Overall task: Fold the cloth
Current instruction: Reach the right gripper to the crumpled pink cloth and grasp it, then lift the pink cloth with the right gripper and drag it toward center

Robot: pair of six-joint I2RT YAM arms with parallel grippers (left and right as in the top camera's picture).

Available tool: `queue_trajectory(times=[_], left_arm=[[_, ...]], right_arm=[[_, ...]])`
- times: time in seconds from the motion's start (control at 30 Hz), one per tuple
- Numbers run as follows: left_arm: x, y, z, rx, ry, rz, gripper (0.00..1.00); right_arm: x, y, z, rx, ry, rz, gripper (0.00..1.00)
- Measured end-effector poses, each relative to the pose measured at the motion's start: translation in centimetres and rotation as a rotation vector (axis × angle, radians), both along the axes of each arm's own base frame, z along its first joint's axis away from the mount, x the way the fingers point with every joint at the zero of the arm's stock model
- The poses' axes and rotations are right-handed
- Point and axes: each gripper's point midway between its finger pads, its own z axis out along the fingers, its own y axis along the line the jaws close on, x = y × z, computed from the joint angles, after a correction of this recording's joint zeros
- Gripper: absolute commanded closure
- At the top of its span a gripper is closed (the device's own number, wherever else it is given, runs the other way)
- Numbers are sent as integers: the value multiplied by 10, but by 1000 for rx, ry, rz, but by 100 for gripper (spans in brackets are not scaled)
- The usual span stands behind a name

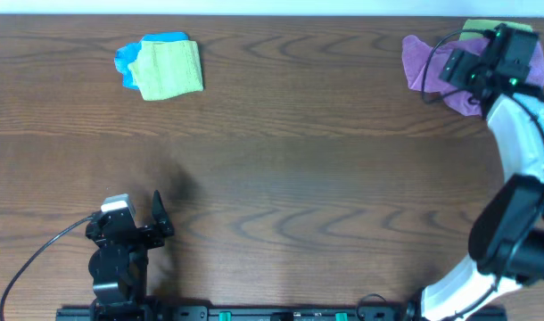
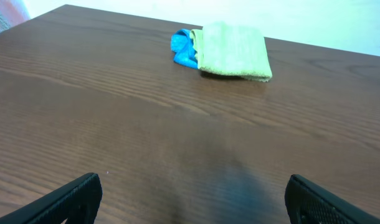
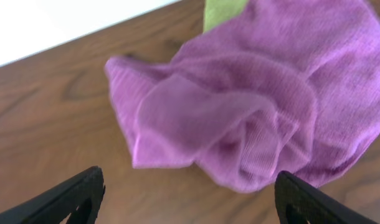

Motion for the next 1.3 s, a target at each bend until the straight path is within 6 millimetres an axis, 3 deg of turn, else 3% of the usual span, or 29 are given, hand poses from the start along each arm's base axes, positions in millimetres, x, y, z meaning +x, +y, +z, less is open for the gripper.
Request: queue_trajectory(times=[0.13,0.23,0.47,0.57,0.77,0.87,1.03,1.3], left_arm=[[0,0,0,1,1,0,5],[0,0,0,1,0,0,5],[0,0,0,1,0,0,5],[0,0,0,1,1,0,5],[0,0,0,1,0,0,5],[0,0,0,1,0,0,5],[0,0,0,1,1,0,5],[0,0,0,1,1,0,5]], right_arm=[[17,-16,-13,13,48,-20,14],[23,-22,-38,30,103,-28,17],[22,-16,-95,85,204,-9,35],[22,-14,-104,101,214,-2,42],[33,-13,-97,107,161,11,84],[35,-11,-95,118,154,15,98],[40,-8,-78,137,149,30,98],[55,13,10,135,120,78,99]])
